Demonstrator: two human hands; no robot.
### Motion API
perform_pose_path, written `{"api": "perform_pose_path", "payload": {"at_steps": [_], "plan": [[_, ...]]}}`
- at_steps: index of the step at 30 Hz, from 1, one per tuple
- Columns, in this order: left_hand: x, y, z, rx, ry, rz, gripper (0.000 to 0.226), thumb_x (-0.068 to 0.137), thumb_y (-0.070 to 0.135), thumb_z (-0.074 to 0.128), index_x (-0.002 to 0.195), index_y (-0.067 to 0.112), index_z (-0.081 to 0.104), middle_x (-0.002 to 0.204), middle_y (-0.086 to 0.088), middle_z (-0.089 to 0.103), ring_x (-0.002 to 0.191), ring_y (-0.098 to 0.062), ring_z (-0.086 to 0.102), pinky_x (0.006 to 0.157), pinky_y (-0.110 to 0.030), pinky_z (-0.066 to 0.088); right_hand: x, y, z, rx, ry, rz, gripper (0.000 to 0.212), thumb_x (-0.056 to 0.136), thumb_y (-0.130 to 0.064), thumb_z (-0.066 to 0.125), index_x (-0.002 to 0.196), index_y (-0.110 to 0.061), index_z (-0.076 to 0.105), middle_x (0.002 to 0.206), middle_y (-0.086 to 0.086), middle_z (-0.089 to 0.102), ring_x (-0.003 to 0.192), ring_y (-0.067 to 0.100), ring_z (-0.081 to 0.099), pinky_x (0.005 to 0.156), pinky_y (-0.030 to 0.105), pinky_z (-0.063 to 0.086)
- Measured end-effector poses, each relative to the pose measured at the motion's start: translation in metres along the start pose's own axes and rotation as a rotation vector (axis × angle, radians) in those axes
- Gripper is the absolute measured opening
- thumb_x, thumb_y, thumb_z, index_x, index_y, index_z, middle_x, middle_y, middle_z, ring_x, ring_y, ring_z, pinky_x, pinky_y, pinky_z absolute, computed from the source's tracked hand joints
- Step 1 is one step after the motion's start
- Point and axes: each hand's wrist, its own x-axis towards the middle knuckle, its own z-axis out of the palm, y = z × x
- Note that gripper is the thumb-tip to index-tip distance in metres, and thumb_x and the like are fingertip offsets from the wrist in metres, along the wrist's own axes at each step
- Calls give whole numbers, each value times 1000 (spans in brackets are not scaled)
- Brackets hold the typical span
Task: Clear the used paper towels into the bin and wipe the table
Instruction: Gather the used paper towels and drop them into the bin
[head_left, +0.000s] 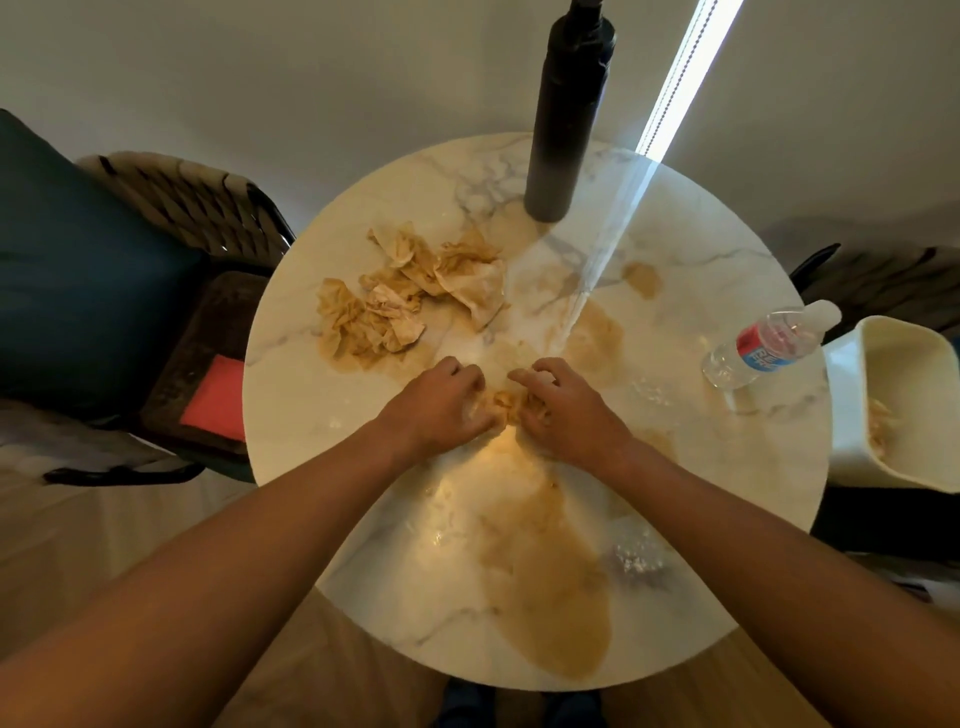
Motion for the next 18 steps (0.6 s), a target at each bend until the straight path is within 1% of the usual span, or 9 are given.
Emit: {"api": "perform_pose_path", "payload": {"at_steps": [2,3,5,7,8,12,18], "plan": [[1,-1,5,41,-46,40,53,81,56,71,120,22,58,111,-1,52,95,-20,57,80,-38,52,3,1,3,-44,-38,-11,48,88,-19,71,135,-21,61,135,12,50,111,32,56,87,39,51],[1,-3,7,63,-55,57,50,82,52,71,119,21,58,110,-3,51,93,-21,57,78,-39,53,4,1,4,-60,-51,-19,46,88,-18,71,133,-21,63,136,13,51,111,35,55,87,41,50],[2,-4,11,109,-46,95,34,88,39,68,114,19,61,108,-5,50,90,-25,56,75,-42,53,7,1,6,-80,-52,-39,37,88,-14,70,125,-17,68,130,14,55,105,39,56,87,42,48],[3,-5,13,120,-8,123,17,91,27,64,104,16,64,104,-6,51,86,-26,56,72,-43,53,8,1,6,-99,-46,-48,30,88,-12,69,118,-12,70,122,13,59,99,39,57,86,41,47],[3,-5,12,114,7,124,13,92,24,62,101,15,65,102,-6,51,84,-25,55,71,-42,52,8,1,6,-101,-39,-52,28,88,-12,69,116,-12,70,118,11,60,97,38,57,85,40,47],[3,-6,7,86,32,106,9,90,19,59,95,12,61,94,-6,53,80,-25,54,65,-35,47,2,0,3,-71,2,-28,22,86,-10,68,109,-11,68,109,7,63,93,32,57,78,39,50],[-3,-3,-15,74,20,25,9,87,17,59,85,13,51,83,-5,55,76,-23,51,63,-38,43,-9,0,-14,-41,41,23,17,87,-11,64,103,-12,64,102,3,61,91,28,57,75,37,51]]}}
